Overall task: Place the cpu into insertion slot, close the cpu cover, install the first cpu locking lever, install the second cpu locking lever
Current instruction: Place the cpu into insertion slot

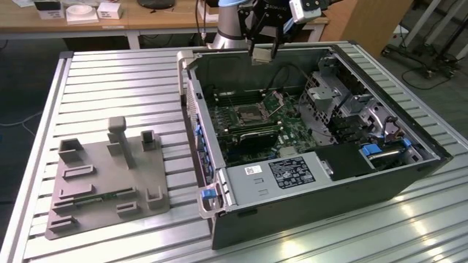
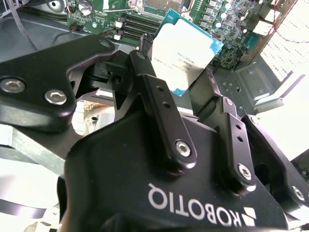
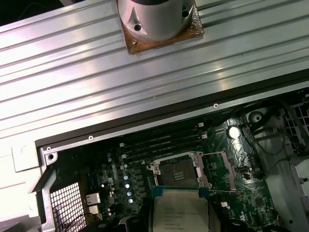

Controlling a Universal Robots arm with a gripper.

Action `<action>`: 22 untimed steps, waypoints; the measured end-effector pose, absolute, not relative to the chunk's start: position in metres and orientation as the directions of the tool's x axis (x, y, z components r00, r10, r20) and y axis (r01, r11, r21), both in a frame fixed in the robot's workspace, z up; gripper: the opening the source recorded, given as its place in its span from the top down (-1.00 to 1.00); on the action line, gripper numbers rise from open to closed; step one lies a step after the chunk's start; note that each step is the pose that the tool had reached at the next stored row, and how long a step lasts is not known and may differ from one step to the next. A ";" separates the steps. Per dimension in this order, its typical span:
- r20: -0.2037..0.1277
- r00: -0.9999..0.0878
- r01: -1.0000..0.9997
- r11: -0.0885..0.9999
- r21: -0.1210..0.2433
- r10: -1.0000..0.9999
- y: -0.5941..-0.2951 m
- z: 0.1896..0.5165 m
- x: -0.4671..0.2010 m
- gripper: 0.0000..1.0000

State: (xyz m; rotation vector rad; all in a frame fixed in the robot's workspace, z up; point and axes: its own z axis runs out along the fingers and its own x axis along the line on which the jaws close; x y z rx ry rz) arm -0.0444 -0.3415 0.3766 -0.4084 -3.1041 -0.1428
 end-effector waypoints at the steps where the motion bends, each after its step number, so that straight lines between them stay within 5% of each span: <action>1: 0.019 -0.966 0.259 0.962 0.089 0.258 -0.342 0.377 -0.044 -0.08; 22: 0.019 -0.903 0.429 0.899 0.089 0.429 -0.342 0.374 -0.044 -0.08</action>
